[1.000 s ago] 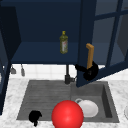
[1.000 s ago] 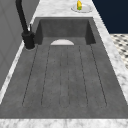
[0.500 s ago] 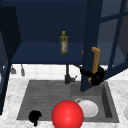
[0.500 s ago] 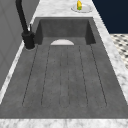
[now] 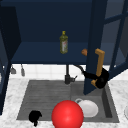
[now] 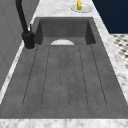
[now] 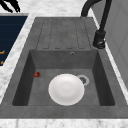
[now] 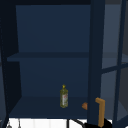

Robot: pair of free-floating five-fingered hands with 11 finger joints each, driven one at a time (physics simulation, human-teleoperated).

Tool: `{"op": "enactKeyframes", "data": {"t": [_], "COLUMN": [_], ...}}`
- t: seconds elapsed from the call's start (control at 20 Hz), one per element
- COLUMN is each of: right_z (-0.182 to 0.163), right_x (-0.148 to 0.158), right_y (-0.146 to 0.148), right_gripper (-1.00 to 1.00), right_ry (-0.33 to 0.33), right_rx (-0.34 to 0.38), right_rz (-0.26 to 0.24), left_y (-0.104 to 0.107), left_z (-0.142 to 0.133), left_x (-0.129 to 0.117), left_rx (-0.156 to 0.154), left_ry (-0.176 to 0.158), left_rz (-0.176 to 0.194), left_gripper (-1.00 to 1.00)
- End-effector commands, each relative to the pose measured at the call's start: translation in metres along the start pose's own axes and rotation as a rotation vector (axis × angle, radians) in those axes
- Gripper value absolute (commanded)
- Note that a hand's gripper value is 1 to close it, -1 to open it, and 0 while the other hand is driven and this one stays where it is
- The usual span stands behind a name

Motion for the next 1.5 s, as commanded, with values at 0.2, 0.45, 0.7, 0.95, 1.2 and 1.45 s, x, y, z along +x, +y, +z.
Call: {"op": "enactKeyframes", "data": {"t": [0.2,0.45,0.7,0.95,1.2,1.45], "right_z": [-0.014,-0.007,0.012,0.001,-0.014,-0.019], "right_x": [0.009,0.005,0.002,0.014,0.020,0.024], "right_y": [-0.041,-0.058,-0.084,-0.122,-0.155,-0.184], "right_gripper": [1.00,1.00,1.00,1.00,1.00,1.00], "right_ry": [0.000,0.013,0.076,0.010,0.011,0.018], "right_rx": [0.028,0.084,0.104,0.167,0.230,0.286], "right_rz": [-0.004,-0.011,-0.002,-0.009,-0.012,-0.013], "left_y": [0.000,0.000,0.000,0.000,0.000,0.000], "left_z": [0.000,0.000,0.000,0.000,0.000,0.000], "left_x": [0.000,0.000,0.000,0.000,0.000,0.000], "left_rx": [0.000,0.000,0.000,0.000,0.000,0.000], "left_ry": [0.000,0.000,0.000,0.000,0.000,0.000], "left_rz": [0.000,0.000,0.000,0.000,0.000,0.000], "left_gripper": [0.00,0.00,0.00,0.00,0.00,0.00]}}
